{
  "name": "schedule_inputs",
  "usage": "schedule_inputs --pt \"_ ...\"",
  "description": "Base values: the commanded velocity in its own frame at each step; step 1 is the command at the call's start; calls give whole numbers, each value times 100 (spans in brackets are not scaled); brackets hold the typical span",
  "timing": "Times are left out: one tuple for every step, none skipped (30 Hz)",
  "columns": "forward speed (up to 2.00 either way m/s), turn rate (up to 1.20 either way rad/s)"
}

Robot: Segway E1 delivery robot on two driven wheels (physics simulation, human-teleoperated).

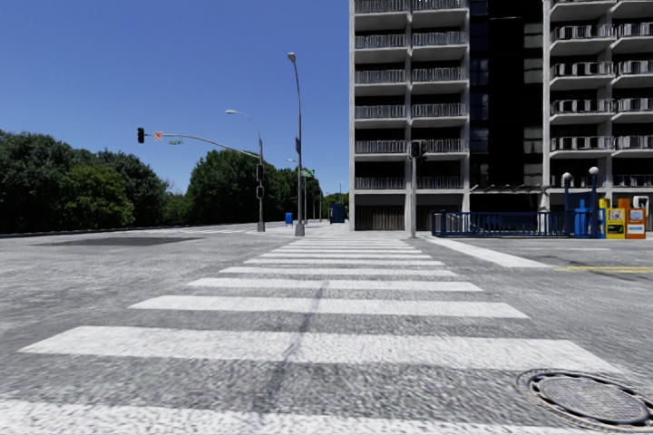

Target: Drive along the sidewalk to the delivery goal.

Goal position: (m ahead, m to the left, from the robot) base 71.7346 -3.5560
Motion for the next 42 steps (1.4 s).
schedule_inputs --pt "158 0" --pt "172 0" --pt "200 0" --pt "200 0" --pt "200 0" --pt "200 0" --pt "200 0" --pt "200 0" --pt "200 0" --pt "200 0" --pt "200 0" --pt "200 0" --pt "200 0" --pt "200 0" --pt "200 0" --pt "200 0" --pt "200 0" --pt "200 0" --pt "200 0" --pt "200 0" --pt "200 0" --pt "200 0" --pt "200 0" --pt "200 0" --pt "200 0" --pt "200 0" --pt "200 0" --pt "200 0" --pt "200 0" --pt "200 0" --pt "200 0" --pt "200 0" --pt "200 0" --pt "200 0" --pt "200 0" --pt "200 0" --pt "200 0" --pt "200 0" --pt "200 0" --pt "200 0" --pt "200 0" --pt "200 0"
